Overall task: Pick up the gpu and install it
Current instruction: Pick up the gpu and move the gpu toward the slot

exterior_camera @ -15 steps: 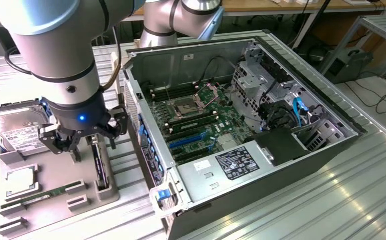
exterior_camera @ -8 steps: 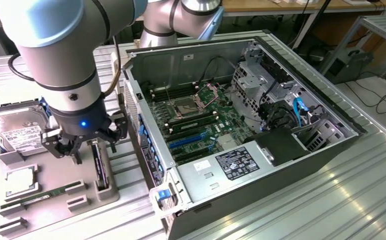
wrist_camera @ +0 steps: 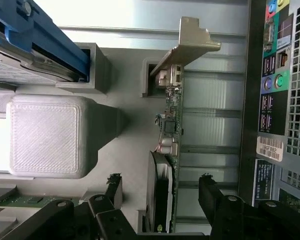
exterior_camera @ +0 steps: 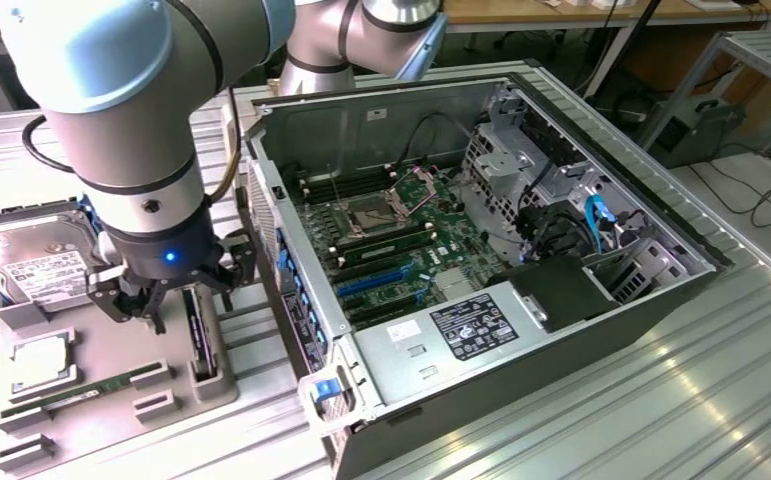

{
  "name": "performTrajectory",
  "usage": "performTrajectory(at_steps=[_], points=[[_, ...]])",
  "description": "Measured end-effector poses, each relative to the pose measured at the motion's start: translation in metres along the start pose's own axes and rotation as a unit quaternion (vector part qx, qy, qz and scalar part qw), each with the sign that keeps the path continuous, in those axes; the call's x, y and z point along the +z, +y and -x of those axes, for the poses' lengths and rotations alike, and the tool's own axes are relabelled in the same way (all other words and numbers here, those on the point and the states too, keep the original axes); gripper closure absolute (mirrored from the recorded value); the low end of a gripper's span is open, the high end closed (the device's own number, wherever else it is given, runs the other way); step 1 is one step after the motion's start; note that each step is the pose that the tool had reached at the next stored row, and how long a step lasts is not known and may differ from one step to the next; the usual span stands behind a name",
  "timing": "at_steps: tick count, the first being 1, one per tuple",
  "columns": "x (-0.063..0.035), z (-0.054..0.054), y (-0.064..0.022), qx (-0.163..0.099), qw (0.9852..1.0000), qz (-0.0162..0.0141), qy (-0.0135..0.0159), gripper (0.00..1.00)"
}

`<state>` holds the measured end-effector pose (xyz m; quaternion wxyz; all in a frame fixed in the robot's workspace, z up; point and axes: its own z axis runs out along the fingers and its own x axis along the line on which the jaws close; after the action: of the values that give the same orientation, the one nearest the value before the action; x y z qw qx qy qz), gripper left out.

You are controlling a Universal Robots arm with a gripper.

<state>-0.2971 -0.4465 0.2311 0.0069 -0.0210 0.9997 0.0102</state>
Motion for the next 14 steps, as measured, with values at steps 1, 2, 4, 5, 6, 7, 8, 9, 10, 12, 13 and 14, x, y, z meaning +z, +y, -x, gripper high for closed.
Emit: performTrajectory(at_steps=[1,2,4,5,6,7,8,9,10,12,13,14], points=[[0.0009,0.0,0.0,0.0,1.0,0.0,0.0001,0.28],[0.0011,-0.0001,0.0,0.0,1.0,0.0,0.0002,0.28],[0.0012,-0.0001,-0.0001,0.0,1.0,-0.0001,0.0003,0.28],[0.0014,0.0,0.0,0.0,1.0,0.0,0.0002,0.28],[0.002,0.0,0.0,0.0,1.0,0.0001,0.0001,0.28],[0.0027,0.0,0.0,0.0,1.0,0.0002,0.0,0.28],[0.0035,0.0,-0.0001,0.0,1.0,0.0,0.0002,0.28],[0.0046,-0.0001,-0.0001,0.0,1.0,0.0,0.0002,0.28],[0.0058,-0.0001,-0.0001,0.0,1.0,0.0001,0.0001,0.28],[0.0061,-0.0001,-0.0002,0.001,1.0,-0.0001,0.0002,0.28],[0.0061,0.0,-0.0002,0.002,1.0,-0.0001,0.0002,0.28],[0.0062,0.0003,-0.0002,0.002,1.0,0.0,0.0001,0.29]])
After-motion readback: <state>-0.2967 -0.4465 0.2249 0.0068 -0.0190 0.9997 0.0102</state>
